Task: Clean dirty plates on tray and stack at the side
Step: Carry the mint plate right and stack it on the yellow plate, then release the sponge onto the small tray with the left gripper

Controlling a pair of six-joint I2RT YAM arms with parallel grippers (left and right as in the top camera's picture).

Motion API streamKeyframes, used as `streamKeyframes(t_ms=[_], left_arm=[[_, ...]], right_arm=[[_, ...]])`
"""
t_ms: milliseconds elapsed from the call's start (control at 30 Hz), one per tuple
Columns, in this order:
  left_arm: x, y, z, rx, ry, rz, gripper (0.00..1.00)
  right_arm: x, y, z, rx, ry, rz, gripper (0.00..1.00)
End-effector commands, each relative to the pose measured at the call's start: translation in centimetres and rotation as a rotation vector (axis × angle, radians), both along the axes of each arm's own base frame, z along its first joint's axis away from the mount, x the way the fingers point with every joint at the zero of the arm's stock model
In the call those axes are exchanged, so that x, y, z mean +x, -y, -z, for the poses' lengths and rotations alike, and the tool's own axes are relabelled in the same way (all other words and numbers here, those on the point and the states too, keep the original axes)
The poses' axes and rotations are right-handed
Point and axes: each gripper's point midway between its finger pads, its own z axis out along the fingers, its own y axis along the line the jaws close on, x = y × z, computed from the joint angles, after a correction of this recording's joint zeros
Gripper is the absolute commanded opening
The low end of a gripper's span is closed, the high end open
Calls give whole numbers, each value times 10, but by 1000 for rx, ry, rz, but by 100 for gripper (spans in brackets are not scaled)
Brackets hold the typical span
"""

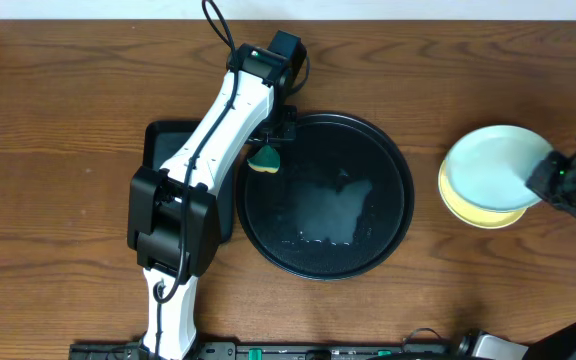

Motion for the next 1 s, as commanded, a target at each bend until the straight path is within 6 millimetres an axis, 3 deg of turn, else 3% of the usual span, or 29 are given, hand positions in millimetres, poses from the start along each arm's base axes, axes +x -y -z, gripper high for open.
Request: streamKeyframes(t_ms=[0, 333, 500, 633, 800, 967], left_arm=[[4, -1, -15, -17, 35, -4, 7], [4, -1, -15, -17, 35, -4, 7], [5, 0, -15, -20, 42, -4, 7], [7, 0, -20, -21, 54, 30, 8], [10, -1, -48, -47, 123, 36, 8], [6, -21, -91, -76, 207, -4, 8]], right_arm=[[-9, 17, 14, -25, -59, 80, 1], [0, 18, 59, 38, -154, 72, 1], [4, 5, 74, 99, -177, 40, 13], [6, 1, 73, 100, -179, 8, 17], [24, -30, 66, 244, -95, -139, 23], [44, -69, 48, 314, -33, -313, 29]])
